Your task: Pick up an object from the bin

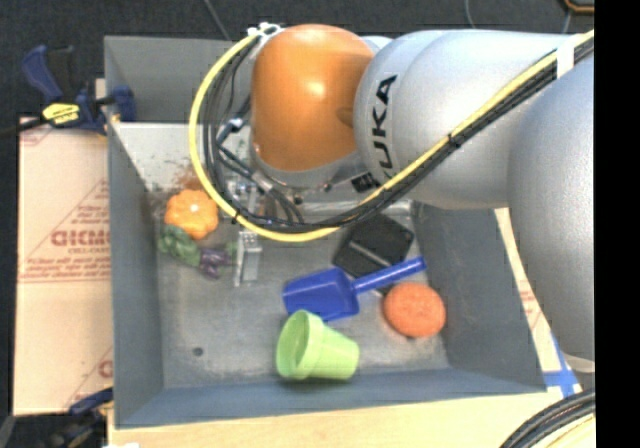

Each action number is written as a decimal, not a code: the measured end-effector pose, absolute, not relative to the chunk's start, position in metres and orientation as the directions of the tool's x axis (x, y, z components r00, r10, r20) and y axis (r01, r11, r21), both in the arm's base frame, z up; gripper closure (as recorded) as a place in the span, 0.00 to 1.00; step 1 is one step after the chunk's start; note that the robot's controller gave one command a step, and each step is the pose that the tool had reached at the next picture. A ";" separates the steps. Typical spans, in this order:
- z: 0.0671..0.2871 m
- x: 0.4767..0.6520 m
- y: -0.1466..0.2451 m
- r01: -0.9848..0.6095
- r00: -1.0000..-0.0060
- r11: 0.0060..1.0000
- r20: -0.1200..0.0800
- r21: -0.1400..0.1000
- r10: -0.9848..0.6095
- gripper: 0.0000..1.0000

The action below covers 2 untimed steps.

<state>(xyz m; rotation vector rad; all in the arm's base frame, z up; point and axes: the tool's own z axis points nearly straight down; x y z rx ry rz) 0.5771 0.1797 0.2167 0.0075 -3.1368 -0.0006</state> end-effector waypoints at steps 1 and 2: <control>0.221 0.579 0.179 0.000 -1.000 1.000 -0.003 0.002 0.000 0.00; 0.159 0.638 0.228 0.083 -0.997 0.997 0.000 0.003 0.083 0.00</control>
Offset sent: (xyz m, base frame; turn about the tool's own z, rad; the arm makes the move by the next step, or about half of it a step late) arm 0.0614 0.0480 -0.0567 0.0907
